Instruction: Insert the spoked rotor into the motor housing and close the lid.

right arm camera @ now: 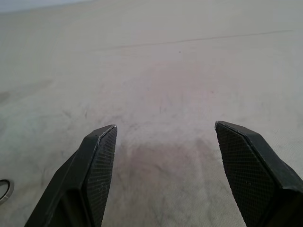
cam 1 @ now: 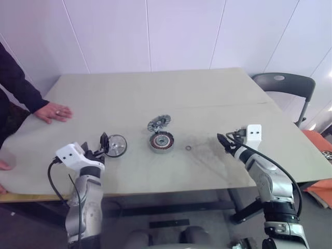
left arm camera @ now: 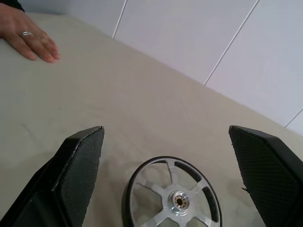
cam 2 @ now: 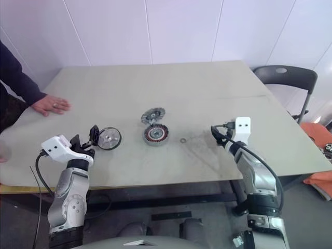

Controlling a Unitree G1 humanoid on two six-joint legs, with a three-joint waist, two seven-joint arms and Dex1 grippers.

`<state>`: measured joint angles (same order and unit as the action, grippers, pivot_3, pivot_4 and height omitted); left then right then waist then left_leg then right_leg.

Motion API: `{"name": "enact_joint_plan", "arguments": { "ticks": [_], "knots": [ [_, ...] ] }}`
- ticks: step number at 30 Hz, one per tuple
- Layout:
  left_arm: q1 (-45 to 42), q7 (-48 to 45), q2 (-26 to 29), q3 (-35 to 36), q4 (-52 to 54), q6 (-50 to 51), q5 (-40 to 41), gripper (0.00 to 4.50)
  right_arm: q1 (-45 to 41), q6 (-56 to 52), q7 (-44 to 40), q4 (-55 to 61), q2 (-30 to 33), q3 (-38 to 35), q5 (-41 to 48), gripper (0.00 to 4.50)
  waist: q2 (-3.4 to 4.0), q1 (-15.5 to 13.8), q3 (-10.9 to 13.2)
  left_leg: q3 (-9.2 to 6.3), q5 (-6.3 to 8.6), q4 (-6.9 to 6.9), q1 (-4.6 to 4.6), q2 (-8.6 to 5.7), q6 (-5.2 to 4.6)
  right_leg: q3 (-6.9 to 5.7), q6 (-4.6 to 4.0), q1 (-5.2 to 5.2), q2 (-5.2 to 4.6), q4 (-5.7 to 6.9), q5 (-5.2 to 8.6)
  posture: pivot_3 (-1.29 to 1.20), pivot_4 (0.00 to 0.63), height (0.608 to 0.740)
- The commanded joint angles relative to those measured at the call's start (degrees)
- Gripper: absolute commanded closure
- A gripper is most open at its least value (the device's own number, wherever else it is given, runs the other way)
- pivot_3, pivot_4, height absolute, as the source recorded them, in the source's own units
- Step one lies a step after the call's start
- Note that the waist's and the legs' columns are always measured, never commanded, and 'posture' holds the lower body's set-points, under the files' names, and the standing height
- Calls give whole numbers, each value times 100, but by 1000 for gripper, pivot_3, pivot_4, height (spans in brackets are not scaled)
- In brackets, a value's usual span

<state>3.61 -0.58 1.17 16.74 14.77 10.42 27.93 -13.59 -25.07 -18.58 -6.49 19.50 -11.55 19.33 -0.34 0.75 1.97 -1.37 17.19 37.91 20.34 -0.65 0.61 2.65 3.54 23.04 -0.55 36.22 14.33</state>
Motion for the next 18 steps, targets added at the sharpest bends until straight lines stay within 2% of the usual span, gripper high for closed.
{"name": "enact_joint_plan", "arguments": {
  "ticks": [1, 18],
  "knots": [
    [-115, -46, 75, 33, 167, -82, -38, 20, -59, 61, 9, 325, -32, -16, 7, 1042, 0, 0, 0, 0, 0, 0, 0, 0, 0, 0, 0, 0, 0, 0, 0, 0, 0, 740],
    [-102, -48, 28, -2, 137, -102, -47, 20, -86, 40, -25, 351, -62, 6, 15, 1042, 0, -2, 0, 0, 0, 0, 0, 0, 0, 0, 5, 0, 0, 0, -3, 0, 0, 740]
  ]
}}
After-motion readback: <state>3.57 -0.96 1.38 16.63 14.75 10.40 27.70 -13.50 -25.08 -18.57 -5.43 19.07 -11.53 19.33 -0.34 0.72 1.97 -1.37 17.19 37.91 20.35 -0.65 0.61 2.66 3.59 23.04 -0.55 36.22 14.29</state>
